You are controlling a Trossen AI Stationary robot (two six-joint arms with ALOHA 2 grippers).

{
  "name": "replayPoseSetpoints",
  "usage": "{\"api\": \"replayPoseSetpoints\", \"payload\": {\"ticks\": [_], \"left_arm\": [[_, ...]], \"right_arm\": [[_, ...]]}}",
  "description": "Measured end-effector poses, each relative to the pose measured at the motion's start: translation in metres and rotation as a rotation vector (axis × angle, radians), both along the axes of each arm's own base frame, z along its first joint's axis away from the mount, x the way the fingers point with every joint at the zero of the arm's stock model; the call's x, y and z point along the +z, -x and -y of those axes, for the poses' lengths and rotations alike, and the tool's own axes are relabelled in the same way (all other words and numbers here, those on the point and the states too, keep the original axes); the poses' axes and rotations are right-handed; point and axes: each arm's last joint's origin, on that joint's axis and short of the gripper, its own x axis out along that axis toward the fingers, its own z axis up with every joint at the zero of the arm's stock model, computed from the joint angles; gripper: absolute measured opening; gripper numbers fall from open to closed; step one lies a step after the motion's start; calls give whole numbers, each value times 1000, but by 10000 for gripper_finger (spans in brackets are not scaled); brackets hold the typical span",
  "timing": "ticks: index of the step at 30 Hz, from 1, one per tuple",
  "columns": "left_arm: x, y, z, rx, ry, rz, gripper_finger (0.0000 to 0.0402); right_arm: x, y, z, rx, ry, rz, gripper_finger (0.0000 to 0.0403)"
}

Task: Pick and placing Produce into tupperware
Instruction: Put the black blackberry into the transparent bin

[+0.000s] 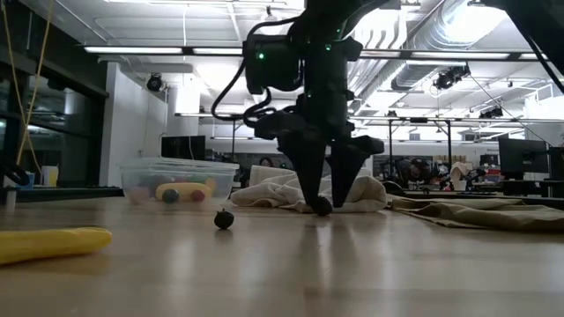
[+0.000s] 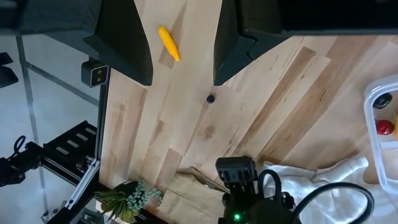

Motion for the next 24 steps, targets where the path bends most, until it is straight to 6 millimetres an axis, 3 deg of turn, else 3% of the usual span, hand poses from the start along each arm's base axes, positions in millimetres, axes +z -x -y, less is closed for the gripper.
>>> {"api": "replayPoseSetpoints", "payload": {"ticks": [16, 24], "left_arm": [[0, 0, 0, -1, -3, -2, 159], [0, 0, 0, -1, -3, -2, 159]], "right_arm": [[-9, -2, 1, 6, 16, -13, 207], [-9, -2, 1, 6, 19, -18, 167]]}}
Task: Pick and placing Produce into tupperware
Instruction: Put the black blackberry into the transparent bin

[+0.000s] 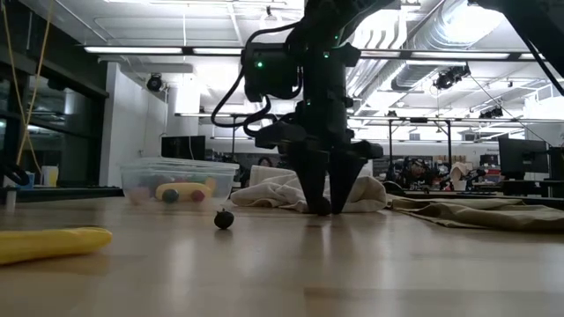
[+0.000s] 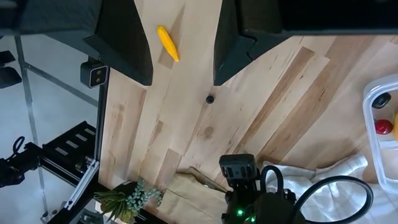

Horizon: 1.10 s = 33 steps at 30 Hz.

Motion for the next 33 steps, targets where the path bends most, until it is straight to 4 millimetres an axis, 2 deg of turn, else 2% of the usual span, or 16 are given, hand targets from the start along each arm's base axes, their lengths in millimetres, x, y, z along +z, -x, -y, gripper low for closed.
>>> {"api": "replayPoseSetpoints", "payload": {"ticks": [6, 21, 26, 33], "left_arm": [[0, 0, 0, 0, -1, 0, 159], [-1, 1, -1, 4, -14, -10, 159], [-1, 1, -1, 8, -18, -8, 159], [7, 4, -6, 39, -39, 33, 159]], "right_arm": [[0, 0, 0, 7, 3, 1, 137], [2, -2, 0, 26, 7, 12, 99], [19, -15, 0, 47, 6, 93, 97], [60, -40, 1, 102, 27, 309, 97]]}}
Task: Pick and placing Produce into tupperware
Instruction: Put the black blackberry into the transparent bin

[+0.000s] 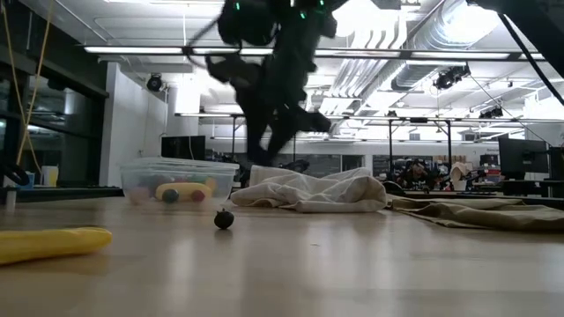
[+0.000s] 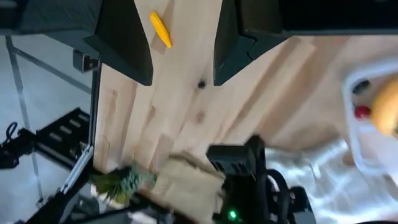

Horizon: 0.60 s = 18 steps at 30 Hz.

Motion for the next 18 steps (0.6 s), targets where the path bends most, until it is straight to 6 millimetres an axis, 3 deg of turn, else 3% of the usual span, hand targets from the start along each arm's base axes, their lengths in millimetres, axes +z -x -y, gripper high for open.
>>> {"api": "replayPoseSetpoints", "payload": {"ticks": [8, 14, 18], "left_arm": [[27, 21, -23, 0, -216, 35, 159], [30, 31, -32, -168, -500, -60, 159], [29, 33, -36, -177, -646, -100, 159]], "right_arm": [[47, -19, 0, 92, 12, 228, 97], [73, -27, -3, 206, -59, 368, 97], [87, -31, -5, 272, -122, 462, 97]]}}
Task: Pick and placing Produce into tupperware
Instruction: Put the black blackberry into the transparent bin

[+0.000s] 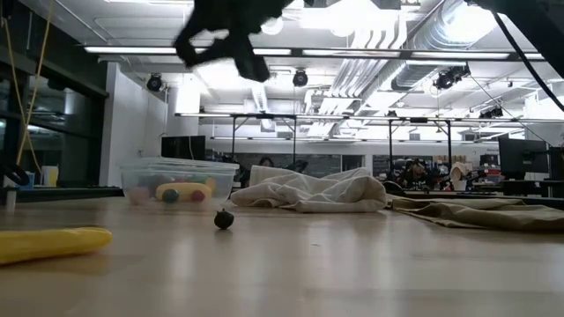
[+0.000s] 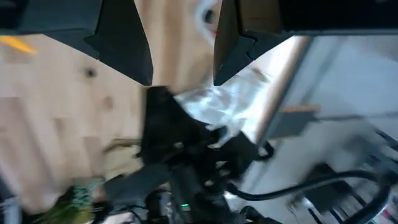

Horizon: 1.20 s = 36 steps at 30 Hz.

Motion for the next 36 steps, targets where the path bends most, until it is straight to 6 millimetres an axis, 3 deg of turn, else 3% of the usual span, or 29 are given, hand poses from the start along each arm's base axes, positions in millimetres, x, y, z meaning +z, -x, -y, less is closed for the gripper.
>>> {"api": "replayPoseSetpoints", "payload": {"ticks": [10, 17, 22, 28, 36], "left_arm": [[2, 1, -4, -14, -319, -48, 159], [10, 8, -10, -16, -279, -18, 159], [32, 25, -25, -35, -160, 64, 159], [38, 45, -41, -105, -44, 93, 159], [37, 36, -34, -81, -142, 97, 159]], "right_arm": [[31, -17, -5, 111, -193, 318, 97], [42, -21, -3, 92, -231, 419, 97], [51, -23, 0, 105, -249, 509, 97], [69, -25, 9, 124, -276, 683, 97], [79, -23, 25, 161, -277, 786, 97]]}}
